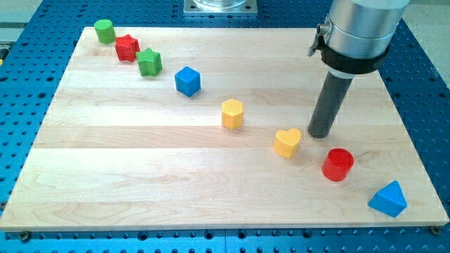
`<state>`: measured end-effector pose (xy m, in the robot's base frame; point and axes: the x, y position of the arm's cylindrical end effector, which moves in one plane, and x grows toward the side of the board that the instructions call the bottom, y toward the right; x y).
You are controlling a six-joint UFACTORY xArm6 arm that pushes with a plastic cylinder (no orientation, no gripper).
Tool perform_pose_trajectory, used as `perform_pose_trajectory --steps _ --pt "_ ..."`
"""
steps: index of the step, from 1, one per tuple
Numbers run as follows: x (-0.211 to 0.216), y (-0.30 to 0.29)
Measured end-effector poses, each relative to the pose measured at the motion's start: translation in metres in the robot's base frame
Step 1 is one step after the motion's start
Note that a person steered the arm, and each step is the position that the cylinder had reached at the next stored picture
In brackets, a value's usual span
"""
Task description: Push the red star close to the green star
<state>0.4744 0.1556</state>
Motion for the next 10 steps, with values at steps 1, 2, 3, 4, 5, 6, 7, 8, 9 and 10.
perform_pose_trajectory --steps 1,2,3,4,5,6,7,8,9,10 --pt "-0.039 -0.003" --pt "-0.113 -0.017" --pt "-0.18 -0.071" --pt "-0.245 -0.129" --pt "-0.274 -0.192" --pt "-0.282 -0.246" --pt "-0.283 -0.276" --pt "-0.283 -0.314" --pt "-0.283 -0.353" --pt "-0.283 -0.364"
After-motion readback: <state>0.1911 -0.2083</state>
